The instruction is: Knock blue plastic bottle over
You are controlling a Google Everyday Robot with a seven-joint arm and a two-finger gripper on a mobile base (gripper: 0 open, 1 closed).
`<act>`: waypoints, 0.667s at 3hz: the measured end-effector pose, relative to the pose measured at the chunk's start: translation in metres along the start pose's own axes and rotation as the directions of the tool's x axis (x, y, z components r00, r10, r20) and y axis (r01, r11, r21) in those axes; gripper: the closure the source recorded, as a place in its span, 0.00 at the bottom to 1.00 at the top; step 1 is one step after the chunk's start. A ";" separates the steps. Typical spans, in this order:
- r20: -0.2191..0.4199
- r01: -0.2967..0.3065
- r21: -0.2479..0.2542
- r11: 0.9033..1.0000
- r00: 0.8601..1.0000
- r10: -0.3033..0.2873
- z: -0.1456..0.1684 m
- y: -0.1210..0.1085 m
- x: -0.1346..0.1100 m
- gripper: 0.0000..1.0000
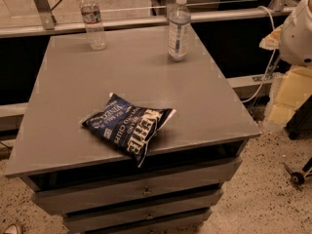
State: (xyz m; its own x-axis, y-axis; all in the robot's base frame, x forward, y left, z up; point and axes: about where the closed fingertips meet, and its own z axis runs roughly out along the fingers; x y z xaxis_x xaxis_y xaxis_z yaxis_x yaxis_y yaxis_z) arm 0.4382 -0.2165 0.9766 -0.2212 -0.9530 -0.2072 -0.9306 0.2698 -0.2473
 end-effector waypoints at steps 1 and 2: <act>0.000 0.000 0.000 1.000 1.000 0.000 0.000 0.000 0.000 0.00; 0.031 -0.003 0.009 1.000 1.000 0.003 0.005 -0.004 0.000 0.00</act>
Offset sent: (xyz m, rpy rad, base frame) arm 0.0022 -0.0022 -0.0031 0.0379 -0.0151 0.0135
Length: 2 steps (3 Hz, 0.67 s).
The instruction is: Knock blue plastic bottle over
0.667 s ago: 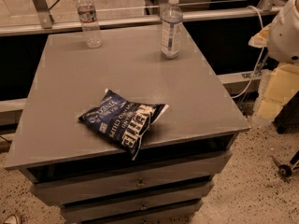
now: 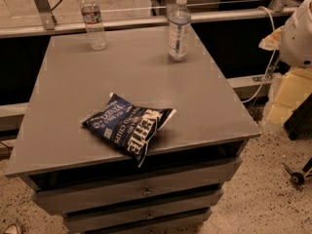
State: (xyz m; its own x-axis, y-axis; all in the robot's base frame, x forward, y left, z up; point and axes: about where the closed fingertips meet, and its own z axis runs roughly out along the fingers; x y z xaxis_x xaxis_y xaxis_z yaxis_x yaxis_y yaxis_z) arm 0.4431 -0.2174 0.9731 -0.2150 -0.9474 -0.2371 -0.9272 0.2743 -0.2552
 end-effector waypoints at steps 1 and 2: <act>0.056 -0.017 0.044 0.999 0.998 0.014 0.019 -0.024 -0.005 0.00; 0.149 -0.050 0.121 0.991 0.988 0.032 0.042 -0.076 -0.018 0.00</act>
Offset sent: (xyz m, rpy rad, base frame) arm 0.1947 -0.0001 -0.0152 0.2553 -0.3456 -0.0727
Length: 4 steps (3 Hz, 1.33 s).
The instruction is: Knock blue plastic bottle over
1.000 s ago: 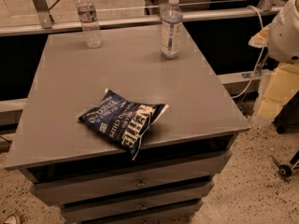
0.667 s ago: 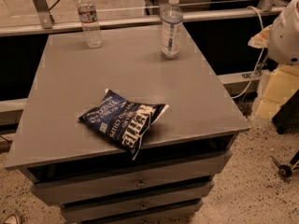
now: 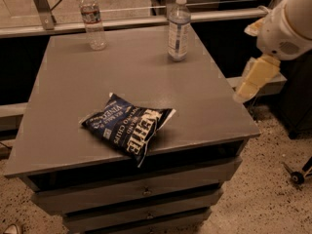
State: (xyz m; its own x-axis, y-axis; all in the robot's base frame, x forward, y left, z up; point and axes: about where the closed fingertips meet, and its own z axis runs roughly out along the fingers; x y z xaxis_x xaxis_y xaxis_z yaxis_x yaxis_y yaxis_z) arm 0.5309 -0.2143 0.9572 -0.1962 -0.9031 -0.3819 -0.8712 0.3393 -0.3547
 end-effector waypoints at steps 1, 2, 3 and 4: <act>0.137 -0.024 0.091 0.996 0.990 0.012 0.030 -0.061 -0.024 0.00; 0.272 -0.057 0.136 0.989 0.962 0.018 0.054 -0.110 -0.051 0.00; 0.424 -0.134 0.117 0.984 0.903 0.072 0.085 -0.145 -0.083 0.00; 0.504 -0.184 0.086 0.979 0.856 0.116 0.104 -0.160 -0.100 0.00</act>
Offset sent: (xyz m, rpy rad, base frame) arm 0.1993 0.0356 0.0266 0.3782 -0.3179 0.0216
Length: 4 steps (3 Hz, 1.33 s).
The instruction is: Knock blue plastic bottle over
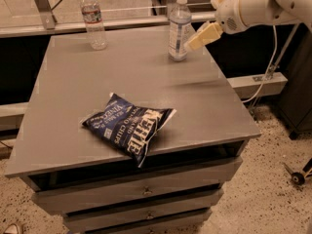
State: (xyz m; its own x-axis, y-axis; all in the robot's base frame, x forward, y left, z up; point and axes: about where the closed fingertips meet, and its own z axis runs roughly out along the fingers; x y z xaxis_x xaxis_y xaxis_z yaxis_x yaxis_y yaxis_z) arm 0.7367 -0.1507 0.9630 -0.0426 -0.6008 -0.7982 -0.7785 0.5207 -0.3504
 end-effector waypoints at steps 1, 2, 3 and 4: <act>0.110 -0.112 -0.020 0.994 0.988 0.113 0.037 -0.007 -0.003 0.00; 0.162 -0.168 -0.049 0.985 0.971 0.174 0.058 -0.004 -0.004 0.00; 0.218 -0.201 -0.056 0.978 0.953 0.209 0.074 -0.002 -0.002 0.22; 0.247 -0.207 -0.045 0.977 0.946 0.211 0.073 -0.006 -0.001 0.45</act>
Offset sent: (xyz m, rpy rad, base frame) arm 0.0500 0.0458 -0.0322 0.3358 0.0552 0.0013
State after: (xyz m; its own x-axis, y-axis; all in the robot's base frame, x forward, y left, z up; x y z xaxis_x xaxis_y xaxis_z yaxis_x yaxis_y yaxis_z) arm 0.7869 -0.1090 0.9298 -0.0502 -0.3084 -0.9499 -0.7806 0.6054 -0.1553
